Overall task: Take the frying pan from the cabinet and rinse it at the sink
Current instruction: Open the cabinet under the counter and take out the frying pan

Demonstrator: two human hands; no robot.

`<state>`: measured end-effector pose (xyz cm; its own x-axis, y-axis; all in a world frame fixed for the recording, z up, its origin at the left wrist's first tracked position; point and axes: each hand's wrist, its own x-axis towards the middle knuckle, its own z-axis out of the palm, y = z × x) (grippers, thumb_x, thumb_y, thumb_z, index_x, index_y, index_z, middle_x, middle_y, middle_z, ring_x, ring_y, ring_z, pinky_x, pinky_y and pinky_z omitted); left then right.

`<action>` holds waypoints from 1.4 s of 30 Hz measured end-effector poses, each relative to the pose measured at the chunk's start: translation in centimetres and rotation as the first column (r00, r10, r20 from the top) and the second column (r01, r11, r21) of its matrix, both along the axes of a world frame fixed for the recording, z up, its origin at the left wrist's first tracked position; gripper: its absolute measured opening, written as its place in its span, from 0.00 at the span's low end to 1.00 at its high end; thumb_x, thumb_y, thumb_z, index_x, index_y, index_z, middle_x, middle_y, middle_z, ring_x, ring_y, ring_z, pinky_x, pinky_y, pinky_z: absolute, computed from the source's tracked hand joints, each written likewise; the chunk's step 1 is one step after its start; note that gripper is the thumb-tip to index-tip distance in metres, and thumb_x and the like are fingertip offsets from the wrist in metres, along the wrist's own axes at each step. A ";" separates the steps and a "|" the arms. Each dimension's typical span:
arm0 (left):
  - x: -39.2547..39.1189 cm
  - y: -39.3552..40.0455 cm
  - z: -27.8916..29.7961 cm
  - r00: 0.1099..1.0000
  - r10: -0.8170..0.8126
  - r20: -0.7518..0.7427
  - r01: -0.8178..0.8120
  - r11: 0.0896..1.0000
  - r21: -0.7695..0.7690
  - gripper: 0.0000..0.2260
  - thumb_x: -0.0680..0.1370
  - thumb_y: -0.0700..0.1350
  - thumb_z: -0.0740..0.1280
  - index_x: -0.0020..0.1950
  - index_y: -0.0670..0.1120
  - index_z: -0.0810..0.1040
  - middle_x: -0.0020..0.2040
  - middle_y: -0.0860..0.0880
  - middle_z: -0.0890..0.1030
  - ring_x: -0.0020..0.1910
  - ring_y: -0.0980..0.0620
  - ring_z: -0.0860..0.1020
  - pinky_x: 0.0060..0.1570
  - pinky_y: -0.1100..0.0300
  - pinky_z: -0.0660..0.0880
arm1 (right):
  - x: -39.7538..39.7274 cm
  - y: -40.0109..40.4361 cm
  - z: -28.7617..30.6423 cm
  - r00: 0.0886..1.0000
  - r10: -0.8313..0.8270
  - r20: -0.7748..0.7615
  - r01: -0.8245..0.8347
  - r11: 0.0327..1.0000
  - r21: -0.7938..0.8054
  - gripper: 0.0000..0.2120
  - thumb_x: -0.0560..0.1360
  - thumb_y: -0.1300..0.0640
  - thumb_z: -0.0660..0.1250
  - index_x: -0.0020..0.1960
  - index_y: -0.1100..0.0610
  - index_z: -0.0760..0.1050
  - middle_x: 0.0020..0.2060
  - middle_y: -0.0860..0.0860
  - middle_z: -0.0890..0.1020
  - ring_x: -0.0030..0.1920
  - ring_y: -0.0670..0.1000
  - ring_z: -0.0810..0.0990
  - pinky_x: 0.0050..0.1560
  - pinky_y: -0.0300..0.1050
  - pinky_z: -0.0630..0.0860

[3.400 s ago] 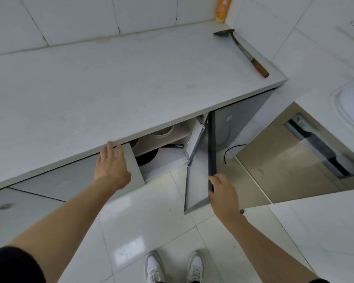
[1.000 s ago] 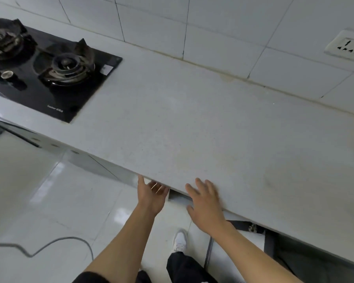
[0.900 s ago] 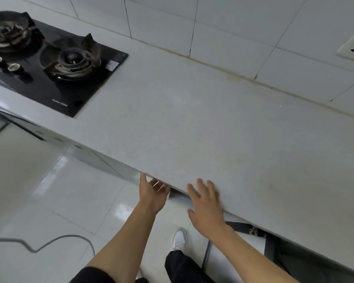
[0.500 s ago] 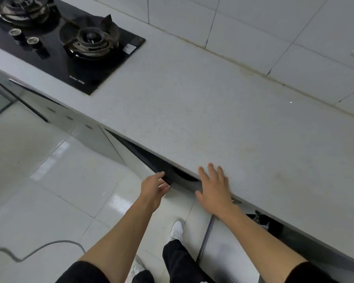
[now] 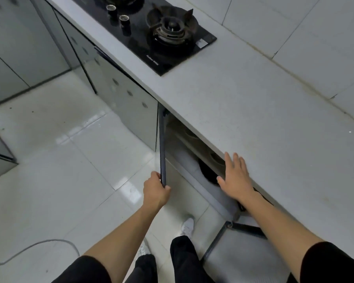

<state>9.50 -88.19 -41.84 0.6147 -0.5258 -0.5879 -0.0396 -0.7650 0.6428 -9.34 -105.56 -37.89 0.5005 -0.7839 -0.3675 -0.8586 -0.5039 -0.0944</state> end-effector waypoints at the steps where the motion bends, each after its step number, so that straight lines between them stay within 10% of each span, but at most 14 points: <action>1: 0.6 0.7 0.1 0.998 -0.033 0.048 0.034 0.999 -0.006 0.15 0.73 0.38 0.67 0.58 0.45 0.69 0.46 0.44 0.80 0.42 0.46 0.79 0.38 0.54 0.78 | 0.6 -0.3 0.1 1.000 -0.007 -0.007 0.007 1.000 -0.001 0.41 0.78 0.47 0.63 0.78 0.54 0.39 0.77 0.61 0.45 0.77 0.63 0.44 0.76 0.58 0.48; 5: 2.9 3.0 0.1 0.945 -0.134 0.298 0.157 0.986 -0.054 0.23 0.72 0.37 0.67 0.65 0.48 0.67 0.56 0.48 0.71 0.50 0.49 0.71 0.43 0.56 0.73 | 2.5 -1.6 0.2 0.999 0.029 -0.027 -0.029 0.999 -0.016 0.41 0.77 0.47 0.63 0.78 0.56 0.41 0.78 0.61 0.45 0.77 0.62 0.44 0.76 0.55 0.48; 16: 8.7 6.1 -0.5 0.663 -0.385 0.642 0.317 0.921 0.225 0.22 0.54 0.28 0.72 0.46 0.40 0.75 0.46 0.44 0.74 0.40 0.44 0.70 0.30 0.55 0.68 | 4.9 -3.3 0.4 0.991 0.080 -0.112 -0.082 0.997 -0.015 0.45 0.72 0.40 0.68 0.76 0.61 0.50 0.77 0.59 0.53 0.75 0.61 0.53 0.75 0.54 0.56; 22: 10.1 5.1 0.3 0.707 -0.418 0.570 0.185 0.888 0.422 0.25 0.63 0.38 0.68 0.60 0.33 0.71 0.51 0.39 0.72 0.46 0.41 0.71 0.39 0.54 0.71 | 5.2 -3.6 0.8 0.985 0.084 -0.153 -0.080 0.996 0.030 0.48 0.70 0.37 0.68 0.76 0.61 0.49 0.76 0.59 0.53 0.75 0.61 0.53 0.75 0.55 0.57; 27: 12.5 5.3 0.4 0.725 -0.440 0.530 0.179 0.863 0.472 0.39 0.72 0.47 0.68 0.77 0.38 0.52 0.73 0.36 0.59 0.65 0.39 0.67 0.59 0.52 0.72 | 5.1 -3.5 0.8 0.985 0.092 -0.148 -0.089 0.996 0.026 0.49 0.70 0.37 0.68 0.77 0.60 0.47 0.77 0.58 0.50 0.76 0.62 0.51 0.75 0.54 0.56; 42: 16.1 2.3 0.6 0.782 -0.439 0.442 0.191 0.844 0.501 0.35 0.73 0.51 0.72 0.72 0.42 0.57 0.78 0.39 0.50 0.68 0.36 0.65 0.58 0.46 0.74 | 3.1 -3.9 1.7 0.994 0.046 -0.095 -0.044 0.999 0.025 0.48 0.74 0.40 0.66 0.78 0.60 0.42 0.78 0.58 0.46 0.77 0.60 0.46 0.75 0.52 0.54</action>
<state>25.59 -85.94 -41.22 0.7293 -0.5331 -0.4289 -0.5583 -0.8260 0.0772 -6.27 -109.48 -36.23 0.4970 -0.7522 -0.4326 -0.8406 -0.5411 -0.0247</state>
